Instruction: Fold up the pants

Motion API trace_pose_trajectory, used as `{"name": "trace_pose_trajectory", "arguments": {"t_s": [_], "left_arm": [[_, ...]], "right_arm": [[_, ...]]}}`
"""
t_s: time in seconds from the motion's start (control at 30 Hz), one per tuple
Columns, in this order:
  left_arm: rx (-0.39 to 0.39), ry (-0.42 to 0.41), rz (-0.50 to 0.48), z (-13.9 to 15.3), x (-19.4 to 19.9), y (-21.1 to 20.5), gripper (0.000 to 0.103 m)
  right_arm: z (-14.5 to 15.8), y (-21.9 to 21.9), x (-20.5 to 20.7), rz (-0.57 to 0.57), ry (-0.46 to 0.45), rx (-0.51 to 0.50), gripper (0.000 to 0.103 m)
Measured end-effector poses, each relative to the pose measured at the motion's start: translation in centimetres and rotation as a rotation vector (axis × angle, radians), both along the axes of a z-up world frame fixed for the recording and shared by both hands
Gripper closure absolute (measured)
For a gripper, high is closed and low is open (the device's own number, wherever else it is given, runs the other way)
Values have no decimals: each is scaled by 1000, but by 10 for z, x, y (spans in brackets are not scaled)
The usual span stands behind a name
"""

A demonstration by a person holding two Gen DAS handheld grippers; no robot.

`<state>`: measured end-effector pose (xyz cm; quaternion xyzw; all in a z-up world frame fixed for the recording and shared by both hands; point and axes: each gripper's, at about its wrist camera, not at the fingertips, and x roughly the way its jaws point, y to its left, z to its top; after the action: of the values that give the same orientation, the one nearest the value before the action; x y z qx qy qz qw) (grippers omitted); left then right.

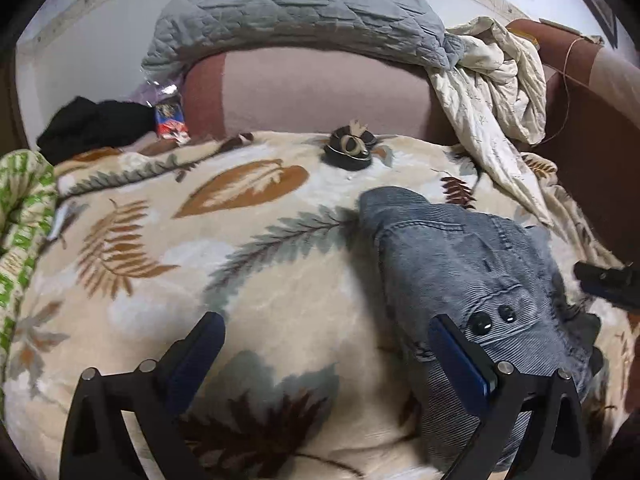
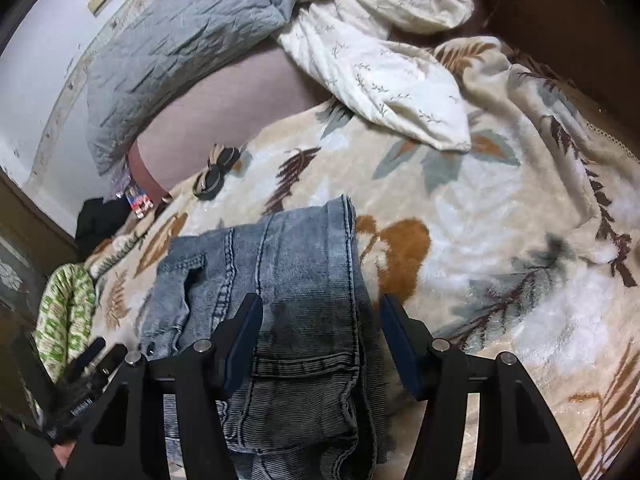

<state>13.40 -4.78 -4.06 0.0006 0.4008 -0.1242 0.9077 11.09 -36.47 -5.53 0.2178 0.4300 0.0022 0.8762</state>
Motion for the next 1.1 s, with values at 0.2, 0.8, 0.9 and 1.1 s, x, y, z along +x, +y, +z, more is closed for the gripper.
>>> {"name": "trace_pose_trajectory", "arguments": {"t_s": [0.2,0.8,0.9,1.1], "left_arm": [[-100,-43,-44,11,-10,-6,0],[-259,199,-39,-5,5,-34,0],[-263,238,-86,-9,3,-46,0],[-286,338,-120,-31,3,-60,0]], "right_arm": [[-10,-6,7,-28,14,-19,41],[-54,-28,2,78,184,371,28],[-55,-26,-2,81,184,381,28],[-61,-27,1,60,149,475,15]]}}
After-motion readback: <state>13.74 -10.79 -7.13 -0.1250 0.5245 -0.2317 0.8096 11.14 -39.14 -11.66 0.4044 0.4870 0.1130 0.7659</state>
